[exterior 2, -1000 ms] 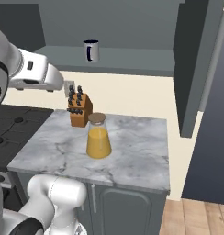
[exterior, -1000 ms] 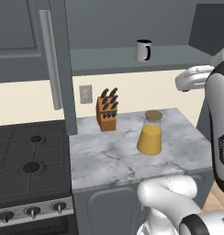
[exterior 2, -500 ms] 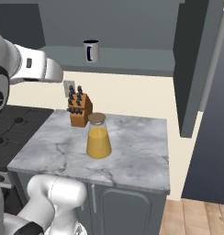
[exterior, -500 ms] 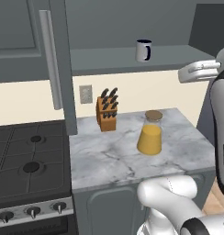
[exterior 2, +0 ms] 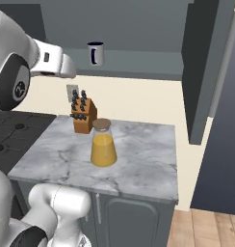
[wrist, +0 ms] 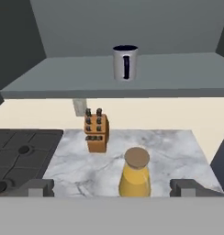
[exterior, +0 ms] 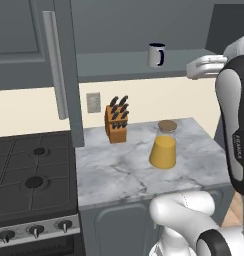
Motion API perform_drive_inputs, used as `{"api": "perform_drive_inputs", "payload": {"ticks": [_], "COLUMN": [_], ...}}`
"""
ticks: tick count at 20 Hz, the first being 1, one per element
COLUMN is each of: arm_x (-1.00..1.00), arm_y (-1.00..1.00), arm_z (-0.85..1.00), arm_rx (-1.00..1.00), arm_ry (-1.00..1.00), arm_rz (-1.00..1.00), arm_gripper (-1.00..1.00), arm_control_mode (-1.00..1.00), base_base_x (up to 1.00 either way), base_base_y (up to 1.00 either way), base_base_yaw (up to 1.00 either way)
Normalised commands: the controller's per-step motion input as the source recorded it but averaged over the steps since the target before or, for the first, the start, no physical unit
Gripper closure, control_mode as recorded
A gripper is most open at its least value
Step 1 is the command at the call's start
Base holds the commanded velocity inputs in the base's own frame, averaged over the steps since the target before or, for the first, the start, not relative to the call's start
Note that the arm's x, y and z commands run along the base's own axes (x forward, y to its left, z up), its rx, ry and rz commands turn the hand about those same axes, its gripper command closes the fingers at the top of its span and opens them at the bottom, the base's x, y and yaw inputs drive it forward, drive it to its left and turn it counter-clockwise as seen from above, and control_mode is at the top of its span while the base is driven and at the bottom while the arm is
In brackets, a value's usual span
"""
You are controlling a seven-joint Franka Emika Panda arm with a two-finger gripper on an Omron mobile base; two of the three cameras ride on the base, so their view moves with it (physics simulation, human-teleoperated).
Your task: There is a tray on the dining counter. Grab the cup, mug, and pitcher and place them on the tray. The pitcher may be placed next to the tray if it cannot fit the tray.
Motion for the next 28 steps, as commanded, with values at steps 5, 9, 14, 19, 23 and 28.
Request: {"api": "perform_drive_inputs", "payload": {"ticks": [5, 9, 14, 19, 23, 28], "arm_x": [0.57, 0.63, 0.69, 0.64, 0.58, 0.52], "arm_y": [-0.02, -0.01, 0.0, 0.0, 0.0, -0.05], "arm_z": [0.0, 0.0, -0.01, -0.1, -0.23, -0.15], "arm_rx": [0.0, 0.0, 0.0, 0.0, 0.0, 0.0], "arm_ry": [0.0, 0.0, 0.0, 0.0, 0.0, 0.0], "arm_rz": [-0.03, 0.0, 0.0, 0.0, 0.0, 0.0], "arm_gripper": [-1.0, -1.0, -1.0, -1.0, -1.0, -1.0], "arm_control_mode": [-1.0, -1.0, -1.0, -1.0, -1.0, -1.0], "base_base_x": [0.0, 0.0, 0.0, 0.0, 0.0, 0.0], "base_base_y": [0.0, 0.0, 0.0, 0.0, 0.0, 0.0], "base_base_yaw": [0.0, 0.0, 0.0, 0.0, 0.0, 0.0]}}
